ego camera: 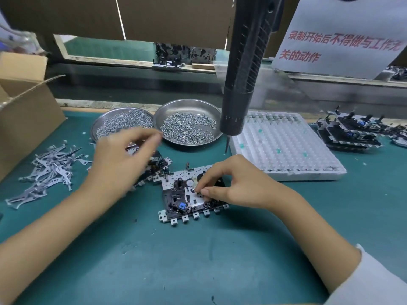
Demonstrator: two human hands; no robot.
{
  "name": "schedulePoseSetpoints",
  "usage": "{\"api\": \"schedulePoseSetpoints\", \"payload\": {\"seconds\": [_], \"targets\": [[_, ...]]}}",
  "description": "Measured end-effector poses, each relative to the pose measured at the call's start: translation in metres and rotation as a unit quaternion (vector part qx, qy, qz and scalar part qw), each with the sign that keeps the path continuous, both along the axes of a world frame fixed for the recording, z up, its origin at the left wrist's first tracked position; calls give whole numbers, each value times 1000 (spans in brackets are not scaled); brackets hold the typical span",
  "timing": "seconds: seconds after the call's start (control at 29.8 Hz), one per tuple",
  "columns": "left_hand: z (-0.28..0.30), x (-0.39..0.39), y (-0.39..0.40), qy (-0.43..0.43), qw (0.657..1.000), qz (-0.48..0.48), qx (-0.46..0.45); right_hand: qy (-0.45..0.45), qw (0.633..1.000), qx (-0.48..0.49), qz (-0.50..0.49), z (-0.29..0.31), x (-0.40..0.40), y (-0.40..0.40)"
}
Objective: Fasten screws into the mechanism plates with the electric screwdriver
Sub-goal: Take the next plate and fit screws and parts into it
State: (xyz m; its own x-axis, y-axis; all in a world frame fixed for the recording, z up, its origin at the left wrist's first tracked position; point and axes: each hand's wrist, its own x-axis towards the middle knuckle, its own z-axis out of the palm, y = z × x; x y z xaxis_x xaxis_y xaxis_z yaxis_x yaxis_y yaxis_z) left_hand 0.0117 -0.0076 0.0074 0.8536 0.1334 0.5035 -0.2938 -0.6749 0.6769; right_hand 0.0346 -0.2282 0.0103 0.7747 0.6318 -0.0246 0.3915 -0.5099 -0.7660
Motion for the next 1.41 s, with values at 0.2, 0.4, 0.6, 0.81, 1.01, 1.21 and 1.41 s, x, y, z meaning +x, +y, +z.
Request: {"api": "schedulePoseSetpoints", "payload": {"seconds": [0.2,0.4,0.6,0.81,1.01,1.21,1.41], "targets": [[2,58,48,221,958,77,166,-9,1000,-2,2,-3,-2,-1],[-4,69,50,196,962,128,142,-21,1000,1,4,-4,1,0],[-9,62,45,129,974,143,115,-26,1000,10,1,-6,3,0],[-2,49,41,32,993,100,-52,-100,986,115,-69,-10,5,2],[-1,45,32,26,985,61,-160,-138,967,148,-153,3,36,24],[8,28,2,28,941,-74,-328,-65,955,279,-74,18,39,65],[7,23,-3,54,905,-119,-405,-134,920,357,-90,9,34,74]]}}
